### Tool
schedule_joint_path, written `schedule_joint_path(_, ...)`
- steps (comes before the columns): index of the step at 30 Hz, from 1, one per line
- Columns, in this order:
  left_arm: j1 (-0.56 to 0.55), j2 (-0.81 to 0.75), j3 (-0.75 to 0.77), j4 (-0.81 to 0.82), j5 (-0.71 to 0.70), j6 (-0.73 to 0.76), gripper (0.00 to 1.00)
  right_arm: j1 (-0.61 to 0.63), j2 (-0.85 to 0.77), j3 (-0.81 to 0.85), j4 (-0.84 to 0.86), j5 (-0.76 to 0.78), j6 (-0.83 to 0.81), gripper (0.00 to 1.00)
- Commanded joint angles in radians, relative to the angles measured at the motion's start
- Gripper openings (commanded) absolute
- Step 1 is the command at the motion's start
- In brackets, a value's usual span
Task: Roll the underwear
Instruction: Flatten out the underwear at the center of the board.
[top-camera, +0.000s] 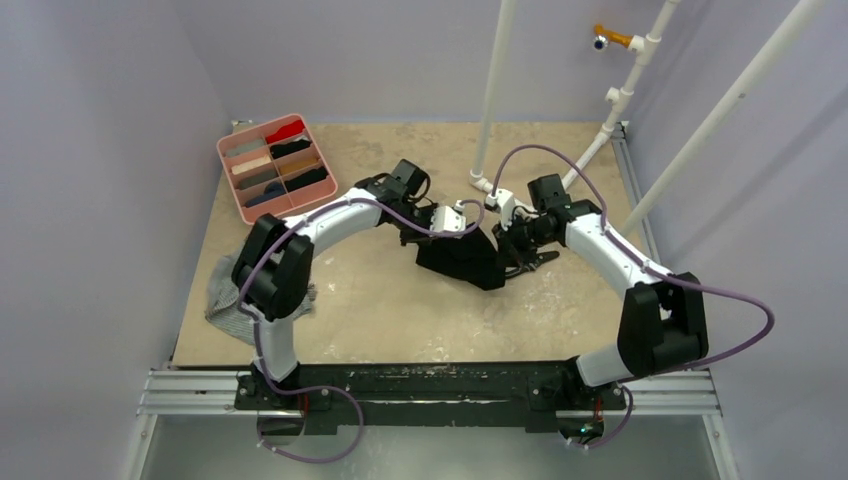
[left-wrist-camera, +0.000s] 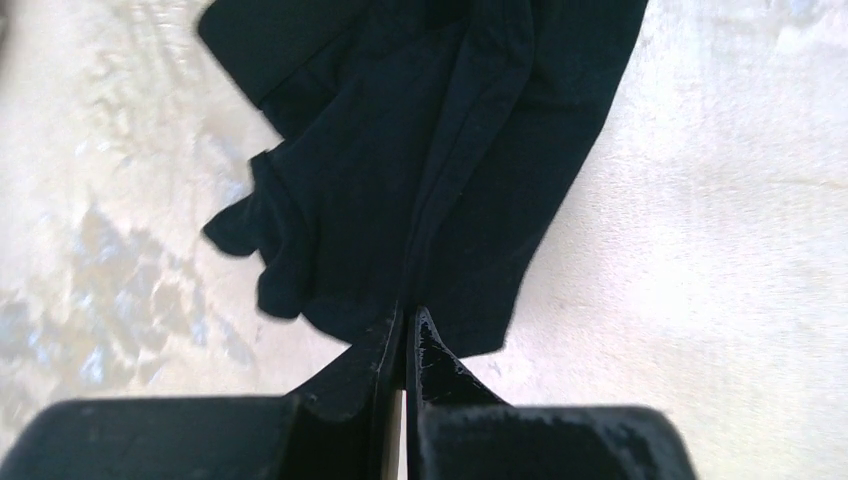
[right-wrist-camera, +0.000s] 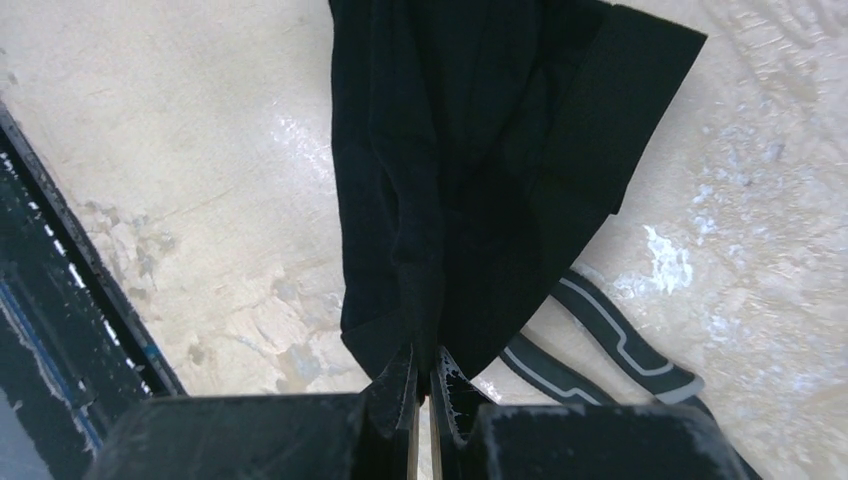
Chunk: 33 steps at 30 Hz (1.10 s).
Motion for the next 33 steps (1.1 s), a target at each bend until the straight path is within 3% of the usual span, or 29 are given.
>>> schedule_joint_path(1, -0.001, -0.191, -0.018, -0.003, -0.042, -0.204, 0.00, -0.005, -0.052, 0.137, -0.082, -0.044, -0.039, 0.00)
schedule_joint_path(7, 0.001, -0.359, 0.014, -0.089, -0.074, -0.386, 0.00, 0.003, -0.078, 0.348, -0.184, -0.127, -0.069, 0.00)
schedule_joint_path(11, 0.001, -0.482, 0.022, -0.161, -0.074, -0.423, 0.00, 0.023, -0.100, 0.445, -0.257, -0.173, -0.101, 0.00)
schedule_joint_path(16, -0.001, -0.645, -0.027, -0.256, -0.075, -0.436, 0.00, 0.106, -0.182, 0.438, -0.285, -0.168, -0.124, 0.00)
schedule_joint_path(21, 0.000, -0.750, -0.029, -0.272, -0.188, -0.460, 0.00, 0.140, -0.242, 0.465, -0.218, -0.067, -0.049, 0.00)
schedule_joint_path(28, 0.059, -0.693, 0.130, -0.220, -0.392, -0.432, 0.00, 0.140, -0.139, 0.716, -0.114, 0.140, 0.037, 0.00)
schedule_joint_path(33, 0.187, -0.490, 0.448, -0.271, -0.402, -0.441, 0.00, 0.140, 0.023, 0.910, -0.043, 0.249, 0.044, 0.00)
